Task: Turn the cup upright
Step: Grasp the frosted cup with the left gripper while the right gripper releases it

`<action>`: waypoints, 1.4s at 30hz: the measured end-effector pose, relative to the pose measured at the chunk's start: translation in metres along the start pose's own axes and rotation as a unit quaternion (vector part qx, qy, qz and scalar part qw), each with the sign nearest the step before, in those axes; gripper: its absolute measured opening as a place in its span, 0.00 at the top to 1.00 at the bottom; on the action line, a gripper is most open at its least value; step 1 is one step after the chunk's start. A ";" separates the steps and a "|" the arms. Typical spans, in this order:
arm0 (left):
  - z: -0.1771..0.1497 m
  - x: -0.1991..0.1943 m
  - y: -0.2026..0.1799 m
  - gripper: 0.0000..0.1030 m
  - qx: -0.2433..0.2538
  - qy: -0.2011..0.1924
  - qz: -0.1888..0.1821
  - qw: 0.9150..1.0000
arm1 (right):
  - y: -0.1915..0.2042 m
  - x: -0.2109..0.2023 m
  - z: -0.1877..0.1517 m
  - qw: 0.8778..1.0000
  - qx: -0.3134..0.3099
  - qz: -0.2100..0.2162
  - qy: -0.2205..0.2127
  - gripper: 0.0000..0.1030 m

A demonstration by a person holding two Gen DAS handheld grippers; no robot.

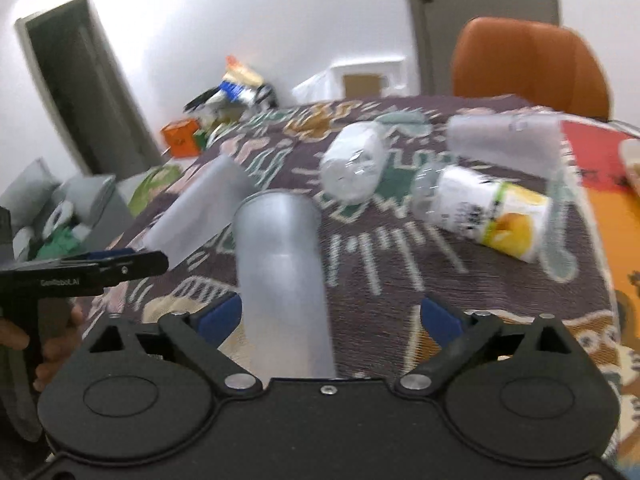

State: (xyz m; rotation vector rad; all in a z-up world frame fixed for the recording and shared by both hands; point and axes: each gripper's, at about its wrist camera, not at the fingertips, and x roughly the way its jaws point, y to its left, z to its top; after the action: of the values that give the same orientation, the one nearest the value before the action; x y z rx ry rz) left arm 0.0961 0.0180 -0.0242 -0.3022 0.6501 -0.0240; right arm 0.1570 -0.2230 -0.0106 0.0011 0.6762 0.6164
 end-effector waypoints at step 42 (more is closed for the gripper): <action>0.031 0.122 -0.010 0.02 -0.198 0.142 -0.088 0.966 | -0.053 0.009 -0.072 0.984 0.142 -0.048 -0.099 0.00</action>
State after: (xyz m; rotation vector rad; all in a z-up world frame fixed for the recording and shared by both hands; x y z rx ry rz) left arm 0.2128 0.0030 -0.0701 -0.7520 0.9117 -0.1099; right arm 0.1484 -0.2756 -0.0827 0.2898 0.5633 0.4168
